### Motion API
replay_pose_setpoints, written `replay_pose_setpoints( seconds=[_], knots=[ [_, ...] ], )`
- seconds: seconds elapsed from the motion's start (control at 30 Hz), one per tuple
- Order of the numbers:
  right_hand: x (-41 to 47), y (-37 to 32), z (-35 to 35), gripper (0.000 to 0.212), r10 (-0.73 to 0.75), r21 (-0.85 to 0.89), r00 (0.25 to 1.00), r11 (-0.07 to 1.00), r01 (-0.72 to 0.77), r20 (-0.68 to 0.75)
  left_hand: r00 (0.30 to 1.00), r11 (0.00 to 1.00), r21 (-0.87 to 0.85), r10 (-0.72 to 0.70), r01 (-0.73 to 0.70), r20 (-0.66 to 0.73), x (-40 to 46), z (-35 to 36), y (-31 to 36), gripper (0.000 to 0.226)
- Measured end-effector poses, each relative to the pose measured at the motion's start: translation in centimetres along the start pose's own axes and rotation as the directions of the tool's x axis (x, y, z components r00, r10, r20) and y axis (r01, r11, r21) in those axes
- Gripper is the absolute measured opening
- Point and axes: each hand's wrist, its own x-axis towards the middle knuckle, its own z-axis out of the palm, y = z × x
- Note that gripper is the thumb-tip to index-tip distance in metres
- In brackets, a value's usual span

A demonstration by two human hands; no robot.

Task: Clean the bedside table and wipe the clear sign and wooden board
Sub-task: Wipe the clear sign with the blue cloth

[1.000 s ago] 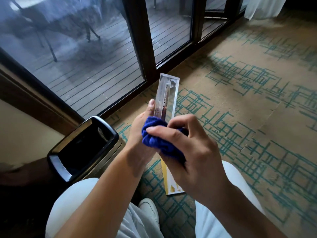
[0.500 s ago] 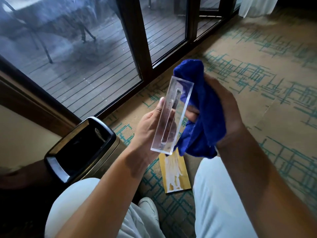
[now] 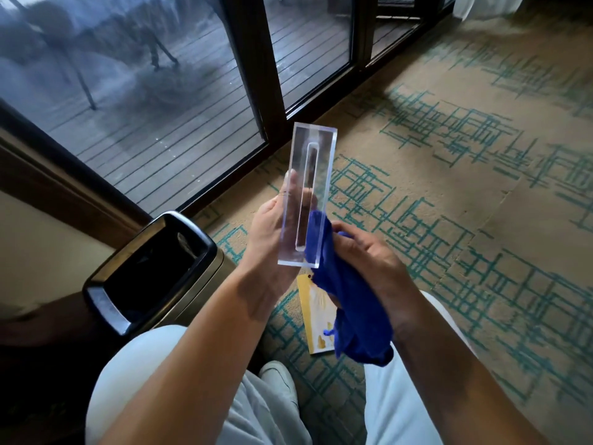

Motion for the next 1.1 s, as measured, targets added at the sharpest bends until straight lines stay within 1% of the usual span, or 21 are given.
replay_pose_setpoints(
  seconds=[0.07,0.13,0.23,0.3,0.4,0.47,0.5,0.53,0.57,0.6,0.67,0.7,0.73,0.83,0.87,0.93,0.97,1.0,1.03,1.07,1.1],
  knots=[
    [-0.4,0.3,-0.2,0.004,0.009,-0.075,1.0,0.997,-0.01,-0.015,1.0,1.0,-0.028,0.008,-0.007,0.028,0.1,-0.3,-0.3,0.064],
    [-0.7,1.1,-0.5,0.007,0.026,-0.137,0.999,0.99,-0.028,-0.018,0.999,0.999,0.008,0.034,-0.034,0.009,0.2,-0.6,-0.5,0.057],
    [-1.3,2.0,-0.2,0.014,0.052,-0.12,0.999,0.991,-0.053,-0.007,0.992,0.993,0.019,0.12,-0.12,-0.049,0.4,-0.6,-0.6,0.055],
    [-1.6,2.2,0.2,0.019,0.056,-0.027,0.998,0.998,-0.056,-0.029,0.983,0.985,0.066,0.166,-0.16,-0.084,0.3,-0.4,-0.7,0.049],
    [-1.9,2.5,0.3,0.019,0.092,0.158,0.993,0.984,-0.08,-0.068,0.971,0.976,0.062,0.216,-0.211,-0.105,0.2,-0.1,-0.7,0.044],
    [-2.1,2.7,0.1,0.019,0.114,0.196,0.99,0.976,-0.096,-0.081,0.95,0.949,0.096,0.307,-0.301,-0.051,0.4,-0.2,-0.9,0.044],
    [-2.1,2.8,-0.1,0.024,0.119,0.221,0.989,0.97,-0.098,-0.083,0.932,0.928,0.107,0.362,-0.358,-0.017,0.5,-0.3,-0.9,0.043],
    [-2.2,2.9,-0.4,0.035,0.12,0.271,0.989,0.958,-0.094,-0.081,0.908,0.9,0.127,0.418,-0.417,0.02,0.7,-0.6,-0.8,0.04],
    [-2.2,2.7,-0.7,0.045,0.111,0.349,0.991,0.934,-0.08,-0.07,0.882,0.868,0.156,0.467,-0.47,0.063,0.8,-0.9,-0.7,0.036],
    [-2.2,2.4,-1.0,0.049,0.097,0.433,0.993,0.899,-0.061,-0.061,0.858,0.837,0.189,0.501,-0.514,0.114,0.7,-1.1,-0.6,0.032],
    [-2.3,1.3,-1.9,0.033,0.105,0.512,0.99,0.858,-0.04,-0.099,0.83,0.795,0.241,0.522,-0.557,0.196,0.3,-1.5,-0.4,0.026],
    [-2.4,0.6,-2.2,0.025,0.124,0.487,0.983,0.872,-0.043,-0.136,0.822,0.783,0.252,0.525,-0.569,0.221,0.0,-1.5,-0.3,0.025],
    [-2.6,-0.2,-2.4,0.024,0.133,0.435,0.976,0.899,-0.047,-0.17,0.805,0.76,0.27,0.541,-0.592,0.243,-0.3,-1.6,-0.2,0.026],
    [-2.9,-1.4,-2.4,0.025,0.108,0.273,0.958,0.961,-0.032,-0.267,0.728,0.62,0.382,0.602,-0.685,0.329,-0.5,-1.9,0.2,0.036],
    [-3.0,-1.6,-2.2,0.023,0.112,0.257,0.948,0.966,-0.033,-0.297,0.702,0.561,0.427,0.621,-0.709,0.349,-0.5,-2.0,0.3,0.04],
    [-3.0,-1.7,-1.8,0.021,0.117,0.316,0.942,0.949,-0.012,-0.314,0.645,0.419,0.53,0.67,-0.737,0.368,-0.4,-2.1,0.2,0.043],
    [-2.8,-1.6,-1.7,0.021,0.076,0.345,0.946,0.938,0.04,-0.316,0.617,0.348,0.573,0.69,-0.742,0.38,-0.4,-2.1,0.0,0.042],
    [-2.7,-1.5,-1.6,0.02,-0.003,0.303,0.94,0.946,0.113,-0.34,0.599,0.299,0.601,0.7,-0.741,0.389,-0.4,-1.9,-0.2,0.04],
    [-2.5,-1.5,-1.5,0.017,-0.115,0.139,0.914,0.974,0.182,-0.39,0.595,0.28,0.618,0.705,-0.734,0.387,-0.4,-1.8,-0.4,0.04],
    [-2.3,-1.4,-1.3,0.012,-0.25,-0.101,0.867,0.968,0.229,-0.432,0.598,0.281,0.629,0.71,-0.725,0.372,-0.3,-1.8,-0.6,0.041],
    [-2.0,-1.5,-1.1,0.012,-0.39,-0.331,0.808,0.908,0.257,-0.442,0.604,0.295,0.632,0.716,-0.716,0.35,-0.1,-1.9,-0.8,0.042]
  ],
)
